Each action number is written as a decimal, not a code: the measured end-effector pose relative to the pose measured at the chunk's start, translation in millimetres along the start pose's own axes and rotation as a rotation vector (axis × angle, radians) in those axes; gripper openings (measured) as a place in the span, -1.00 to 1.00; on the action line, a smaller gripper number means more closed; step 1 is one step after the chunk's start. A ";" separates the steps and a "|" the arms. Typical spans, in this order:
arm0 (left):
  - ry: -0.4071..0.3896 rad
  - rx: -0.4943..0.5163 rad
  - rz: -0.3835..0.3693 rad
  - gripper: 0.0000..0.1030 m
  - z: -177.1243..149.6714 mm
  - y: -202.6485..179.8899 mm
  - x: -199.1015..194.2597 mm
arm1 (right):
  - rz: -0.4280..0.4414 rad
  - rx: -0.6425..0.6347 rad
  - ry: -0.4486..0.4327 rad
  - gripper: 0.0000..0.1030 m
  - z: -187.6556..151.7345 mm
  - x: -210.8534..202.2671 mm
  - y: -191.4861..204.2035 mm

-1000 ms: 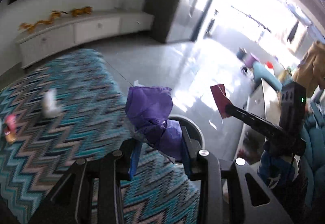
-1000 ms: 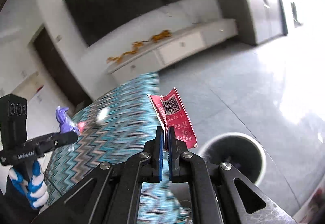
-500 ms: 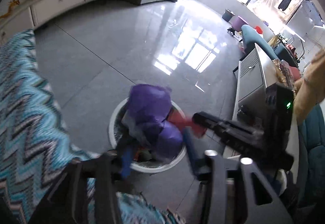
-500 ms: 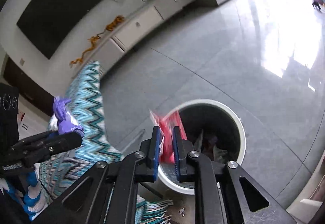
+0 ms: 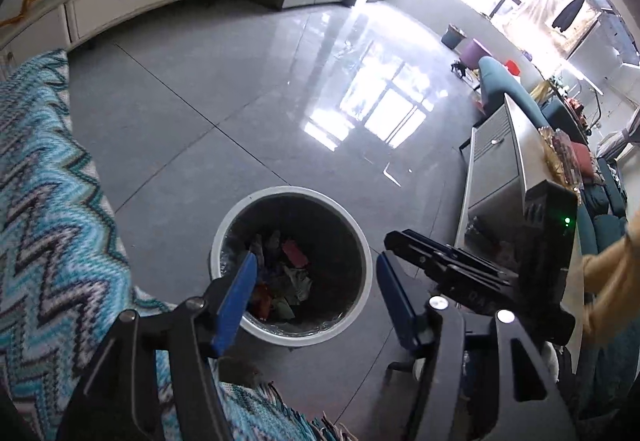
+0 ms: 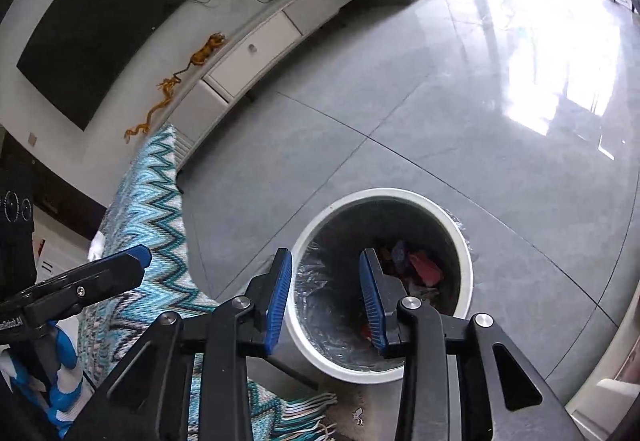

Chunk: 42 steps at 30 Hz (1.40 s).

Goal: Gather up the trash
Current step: 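Return both tools over the remaining white and pink wrappers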

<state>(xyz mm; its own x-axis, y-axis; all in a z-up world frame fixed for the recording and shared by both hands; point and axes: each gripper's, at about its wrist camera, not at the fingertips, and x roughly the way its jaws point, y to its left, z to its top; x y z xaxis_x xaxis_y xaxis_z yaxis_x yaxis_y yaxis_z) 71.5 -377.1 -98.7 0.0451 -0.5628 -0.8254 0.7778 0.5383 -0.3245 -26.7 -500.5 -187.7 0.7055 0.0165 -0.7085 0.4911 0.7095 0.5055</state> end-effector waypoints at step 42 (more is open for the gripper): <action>-0.685 -0.441 0.426 0.18 -195.5 259.6 -427.7 | 0.377 -0.648 -0.115 0.05 -55.1 -119.1 411.3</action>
<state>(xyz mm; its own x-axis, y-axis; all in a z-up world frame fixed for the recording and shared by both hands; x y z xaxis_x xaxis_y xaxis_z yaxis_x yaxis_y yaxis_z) 131.6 126.0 79.7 0.7440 -0.4351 -0.5071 0.3069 0.8966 -0.3192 63.1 -171.9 77.4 0.8326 0.2916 -0.4709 -0.1675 0.9429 0.2878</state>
